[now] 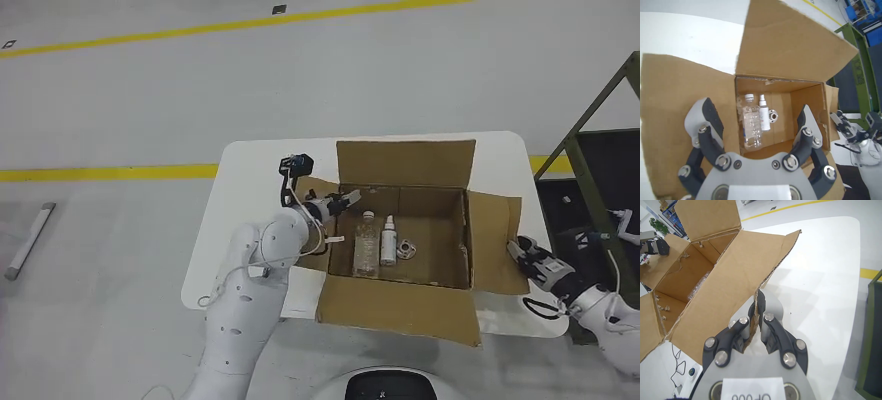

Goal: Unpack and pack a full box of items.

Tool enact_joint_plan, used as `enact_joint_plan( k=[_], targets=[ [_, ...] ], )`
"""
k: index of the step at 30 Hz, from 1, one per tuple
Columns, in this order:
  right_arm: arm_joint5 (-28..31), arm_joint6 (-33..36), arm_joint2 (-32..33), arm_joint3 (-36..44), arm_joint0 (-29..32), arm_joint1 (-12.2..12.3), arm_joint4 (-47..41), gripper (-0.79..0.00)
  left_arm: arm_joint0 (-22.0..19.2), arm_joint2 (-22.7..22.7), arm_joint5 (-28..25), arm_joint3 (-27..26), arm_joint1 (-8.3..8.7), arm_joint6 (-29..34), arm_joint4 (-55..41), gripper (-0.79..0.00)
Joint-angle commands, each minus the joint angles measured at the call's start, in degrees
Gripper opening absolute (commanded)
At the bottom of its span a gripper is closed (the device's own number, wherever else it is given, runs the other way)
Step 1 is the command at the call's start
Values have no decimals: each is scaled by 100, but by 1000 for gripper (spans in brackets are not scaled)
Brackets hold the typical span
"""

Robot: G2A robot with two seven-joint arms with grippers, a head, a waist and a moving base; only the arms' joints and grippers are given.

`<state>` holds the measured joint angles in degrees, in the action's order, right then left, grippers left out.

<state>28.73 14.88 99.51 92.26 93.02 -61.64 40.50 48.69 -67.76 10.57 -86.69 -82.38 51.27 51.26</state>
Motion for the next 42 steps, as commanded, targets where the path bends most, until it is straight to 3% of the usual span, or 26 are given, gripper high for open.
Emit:
enact_joint_plan(
  k=[1,7,9,10,18,27,28,29,31,34,38,42],
  targets=[
    [-2,0,-2,-6,-11,2,9,-785,18,-3,67,48,6,-15,55,0],
    [2,18,10,-38,-16,10,38,-763,89,39,293,46,1,-147,86,0],
    [-3,-25,30,-34,-33,12,42,-511,64,74,194,-1,-9,-227,-8,0],
    [-17,-127,56,-17,-51,11,53,0,56,75,119,-24,-19,-313,-147,0],
    [-190,-1280,376,218,17,-13,355,0,-112,276,81,-129,-148,-741,-1248,0],
    [-885,-2031,1054,1298,438,-43,752,0,-98,908,26,-100,-233,-391,-1546,0],
    [-894,-1999,1107,1419,477,-40,853,-240,-95,995,34,-85,-231,-301,-1430,0],
    [-889,-1938,1151,1532,511,-35,978,-406,-98,1080,34,-65,-228,-214,-1294,0],
    [-867,-1814,1196,1706,565,-31,1089,-526,-83,1162,38,-49,-234,-86,-1318,0],
    [-734,-1635,1206,2006,617,-15,1480,-767,-144,1368,-29,74,-213,181,-825,0],
    [-516,-1580,1035,2213,666,-9,1937,-785,-212,1637,-14,271,-197,277,-46,0],
    [-446,-1644,761,2208,735,-24,2253,-785,-203,1654,-2,296,-200,279,-33,0]
  ],
)
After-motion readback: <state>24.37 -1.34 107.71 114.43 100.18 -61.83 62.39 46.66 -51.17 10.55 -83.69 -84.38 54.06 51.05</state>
